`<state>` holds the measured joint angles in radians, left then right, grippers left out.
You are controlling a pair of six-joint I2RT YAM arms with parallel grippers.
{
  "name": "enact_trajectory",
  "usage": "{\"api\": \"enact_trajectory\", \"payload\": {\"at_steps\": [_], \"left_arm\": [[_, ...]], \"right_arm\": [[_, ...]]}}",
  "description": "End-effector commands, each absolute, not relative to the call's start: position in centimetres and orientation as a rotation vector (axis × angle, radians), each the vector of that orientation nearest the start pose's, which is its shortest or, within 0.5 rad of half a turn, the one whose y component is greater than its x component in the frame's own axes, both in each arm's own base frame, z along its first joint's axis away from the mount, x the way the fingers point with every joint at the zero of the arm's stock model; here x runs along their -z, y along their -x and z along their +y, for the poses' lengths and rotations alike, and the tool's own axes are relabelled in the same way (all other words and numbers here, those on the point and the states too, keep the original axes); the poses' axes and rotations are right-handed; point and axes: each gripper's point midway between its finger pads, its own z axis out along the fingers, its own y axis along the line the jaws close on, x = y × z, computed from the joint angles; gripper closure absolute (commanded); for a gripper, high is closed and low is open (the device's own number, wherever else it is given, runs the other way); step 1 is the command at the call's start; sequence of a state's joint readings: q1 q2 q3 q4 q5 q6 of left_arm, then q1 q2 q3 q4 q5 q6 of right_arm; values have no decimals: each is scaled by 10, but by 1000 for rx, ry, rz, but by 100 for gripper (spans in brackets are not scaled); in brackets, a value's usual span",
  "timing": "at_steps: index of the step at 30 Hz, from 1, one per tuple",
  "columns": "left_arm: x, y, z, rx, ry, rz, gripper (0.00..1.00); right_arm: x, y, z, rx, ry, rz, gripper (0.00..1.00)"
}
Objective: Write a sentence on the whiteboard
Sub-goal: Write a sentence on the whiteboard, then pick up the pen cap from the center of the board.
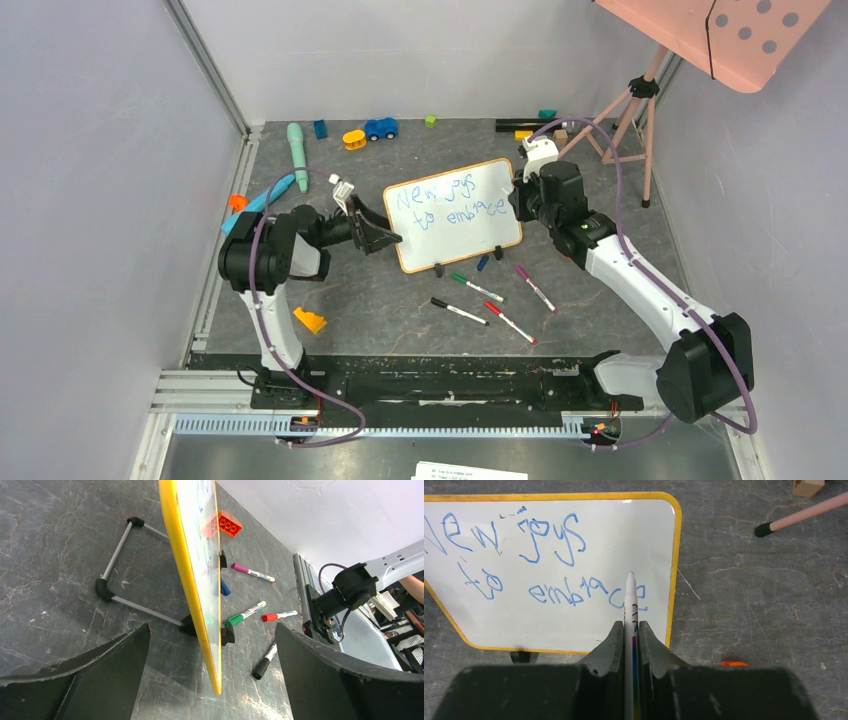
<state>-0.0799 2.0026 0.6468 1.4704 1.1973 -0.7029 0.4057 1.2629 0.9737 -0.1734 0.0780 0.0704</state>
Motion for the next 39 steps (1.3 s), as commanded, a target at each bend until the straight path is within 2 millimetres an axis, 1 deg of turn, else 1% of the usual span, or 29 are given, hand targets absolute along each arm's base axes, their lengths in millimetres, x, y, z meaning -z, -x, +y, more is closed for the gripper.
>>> {"api": "enact_trajectory", "payload": {"at_steps": [1,5,7,11,13,14,16,17,20,23,25,29,31,33,35,36,37,38,39], "left_arm": [[-129,-341,-199,1366,-650,1519,0],[-130,-341,-198,1363,-659,1512,0],[-133,-336,-199,1362,-690,1500,0],[-137,-326,-195,1299,-701,1471,0],[-140,-325,-189,1218,-653,1459,0],[-142,-327,-184,1161,-614,1452,0],[-141,-325,-173,1059,-541,1453,0],[-144,-326,-168,1009,-511,1444,0],[-146,-323,-160,938,-468,1437,0],[-149,-320,-157,924,-447,1433,0],[-152,-322,-151,903,-382,1436,0],[-158,-306,-144,845,-356,1410,0],[-159,-307,-137,815,-278,1415,0],[-158,-308,-140,837,-266,1429,0],[-158,-307,-153,911,-320,1457,1],[-157,-309,-158,944,-317,1479,0],[-158,-310,-159,965,-300,1487,0],[-162,-310,-157,957,-271,1477,0],[-169,-308,-149,928,-222,1453,0]], "right_arm": [[-232,-377,150,-242,282,1938,100],[-232,-377,151,-248,281,1937,100],[-231,-376,150,-247,283,1939,100],[-230,-373,151,-260,280,1943,100],[-231,-372,151,-268,279,1942,100],[-230,-371,152,-271,278,1946,100],[-231,-369,152,-272,279,1947,100],[-231,-369,151,-273,278,1947,100],[-232,-368,152,-278,277,1950,100],[-231,-366,153,-293,272,1953,100],[-231,-365,154,-304,275,1953,100],[-233,-362,155,-317,279,1951,100],[-234,-361,152,-297,282,1947,100],[-238,-359,150,-277,288,1939,100],[-240,-356,151,-273,301,1930,100],[-240,-354,151,-268,306,1929,100],[-240,-352,151,-266,310,1925,100],[-239,-349,152,-264,312,1927,100],[-239,-346,152,-268,315,1926,100]]}}
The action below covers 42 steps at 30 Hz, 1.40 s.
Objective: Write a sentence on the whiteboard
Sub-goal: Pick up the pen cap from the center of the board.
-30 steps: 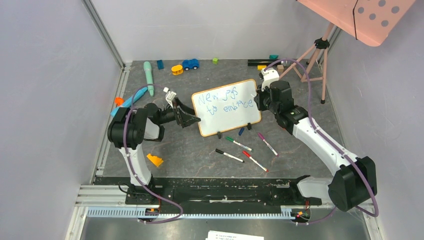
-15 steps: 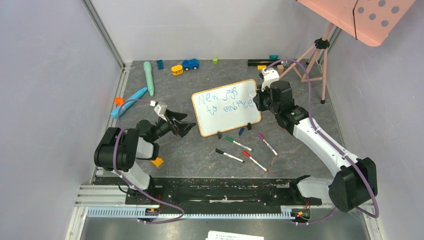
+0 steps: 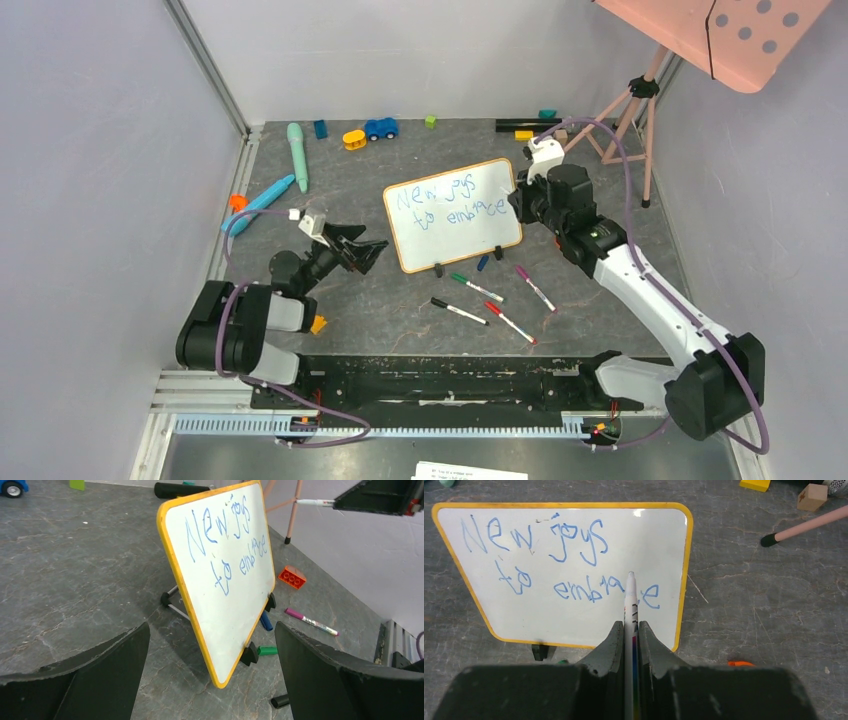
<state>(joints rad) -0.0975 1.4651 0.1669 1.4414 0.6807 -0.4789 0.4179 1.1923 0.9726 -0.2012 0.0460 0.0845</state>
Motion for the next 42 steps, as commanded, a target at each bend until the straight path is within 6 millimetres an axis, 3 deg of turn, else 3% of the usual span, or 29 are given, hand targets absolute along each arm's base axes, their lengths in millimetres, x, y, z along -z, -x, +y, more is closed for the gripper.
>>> {"api": "enact_trajectory", "payload": {"at_steps": [1,3,6,9,13,15,17,20,23,27,30,37,42], "left_arm": [[-169,-308,-138,876,-141,1449,0],[-175,-303,-118,788,-36,1434,0],[-179,-303,-104,735,98,1473,0],[-171,-311,-87,683,305,1636,0],[-171,-300,-77,607,410,1823,0],[-174,-294,-77,628,463,1833,0],[-185,-288,-103,776,317,1804,0],[-188,-281,-132,871,217,1926,0],[-194,-266,-160,813,66,2064,0],[-215,-246,-198,834,-51,2058,0],[-217,-230,-223,831,-129,2098,0],[-203,-208,-273,757,-267,2152,2],[-169,-208,-316,623,-354,2225,5]], "right_arm": [[-237,-342,153,-277,317,1927,100],[-234,-336,154,-298,317,1929,100],[-230,-327,150,-306,300,1926,100],[-231,-318,145,-312,275,1910,100],[-232,-308,139,-318,257,1900,100],[-228,-303,137,-318,257,1919,100],[-222,-299,137,-320,265,1949,100],[-218,-292,133,-319,225,2003,100],[-222,-284,133,-337,219,2040,100],[-213,-275,120,-282,168,2108,100],[-217,-268,116,-287,137,2122,100],[-226,-253,92,-218,7,2110,100],[-231,-246,81,-186,-17,2085,100]]}}
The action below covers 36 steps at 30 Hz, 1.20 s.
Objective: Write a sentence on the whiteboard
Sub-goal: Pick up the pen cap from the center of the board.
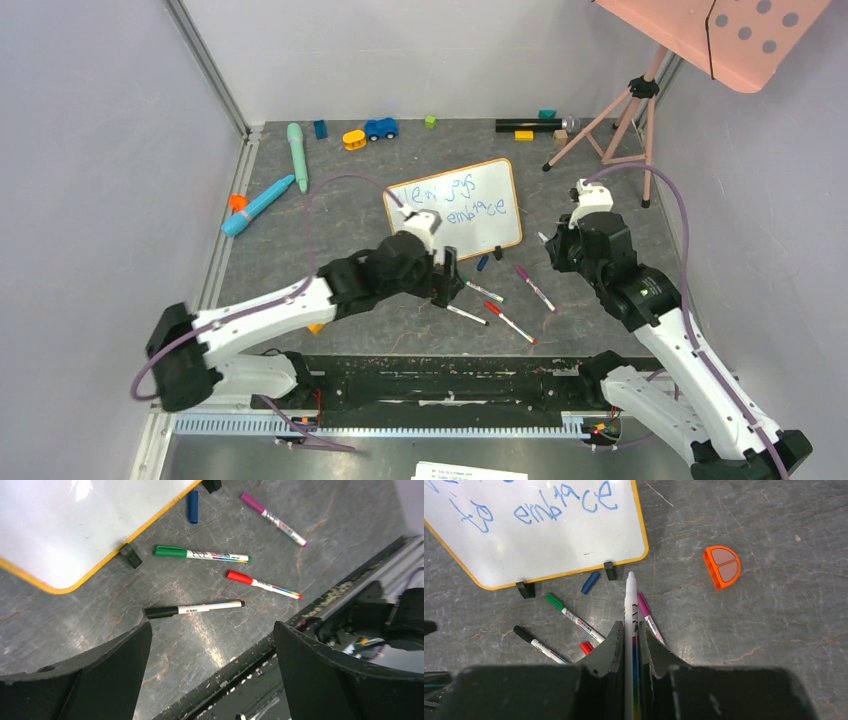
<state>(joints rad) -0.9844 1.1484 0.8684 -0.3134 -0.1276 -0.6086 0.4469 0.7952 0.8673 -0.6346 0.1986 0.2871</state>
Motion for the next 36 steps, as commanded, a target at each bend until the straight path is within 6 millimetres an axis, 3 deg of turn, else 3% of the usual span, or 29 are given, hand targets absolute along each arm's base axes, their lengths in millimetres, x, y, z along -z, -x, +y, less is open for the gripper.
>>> {"api": "enact_trajectory", "payload": {"at_steps": [1,5,9,14,21,36], "left_arm": [[-161,-211,-323,611,-328,2246,5],[-138,-220,-355,586,-328,2237,11],[-111,-232,-385,483,-449,2255,18],[-82,-244,-406,393,-563,2280,24],[-63,-258,-420,313,-538,2320,32],[-43,-293,-419,185,-424,2370,37]], "right_arm": [[-234,-245,80,-187,-24,2074,100],[-240,-245,82,-211,-29,2053,100],[-241,-244,82,-220,-35,2051,100],[-246,-244,81,-213,-18,2036,100],[-261,-245,76,-187,-15,2005,100],[-275,-253,72,-119,41,1990,100]]}}
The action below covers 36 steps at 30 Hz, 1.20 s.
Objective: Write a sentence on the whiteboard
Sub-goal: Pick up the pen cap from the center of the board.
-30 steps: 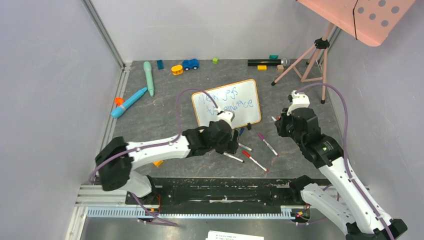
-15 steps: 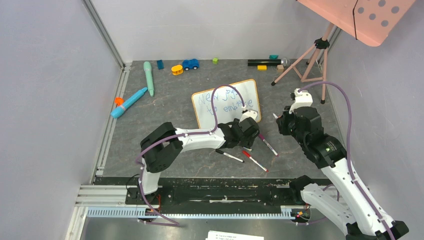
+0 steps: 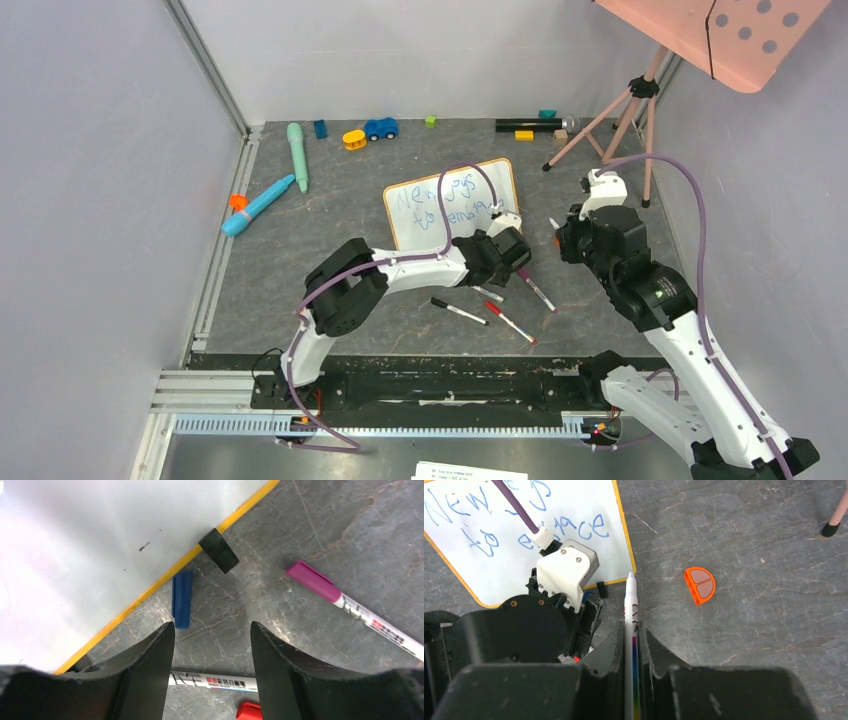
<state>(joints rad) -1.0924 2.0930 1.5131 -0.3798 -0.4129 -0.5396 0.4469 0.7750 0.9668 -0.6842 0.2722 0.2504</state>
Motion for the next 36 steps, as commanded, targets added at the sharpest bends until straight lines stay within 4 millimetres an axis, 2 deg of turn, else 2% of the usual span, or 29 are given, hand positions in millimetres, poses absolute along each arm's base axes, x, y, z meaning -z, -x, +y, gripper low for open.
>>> {"api": "enact_trajectory", "payload": {"at_steps": [1,6,11,17,22,25,30,33,35,36], "left_arm": [[-43,-295,-418,185,-418,2370,37],[-41,-305,-414,184,-405,2377,38],[-31,-315,-408,204,-382,2422,40],[-22,-317,-412,202,-422,2455,48],[-15,-316,-412,214,-421,2478,60],[-17,-315,-414,230,-442,2483,73],[-35,-305,-419,309,-500,2491,97],[-56,-291,-429,444,-550,2484,98],[-79,-282,-432,532,-564,2467,98],[-97,-279,-432,578,-552,2445,98]], "right_arm": [[-276,-253,72,-115,44,1988,100],[-275,-255,70,-95,54,1991,100],[-276,-256,69,-84,57,1989,100],[-275,-257,69,-79,57,1993,100],[-276,-257,69,-81,54,1992,100],[-276,-256,68,-81,49,1990,100],[-276,-251,65,-72,45,1993,100],[-269,-245,72,-119,94,2006,100],[-266,-240,89,-208,186,2015,100],[-266,-237,93,-240,206,2016,100]]}}
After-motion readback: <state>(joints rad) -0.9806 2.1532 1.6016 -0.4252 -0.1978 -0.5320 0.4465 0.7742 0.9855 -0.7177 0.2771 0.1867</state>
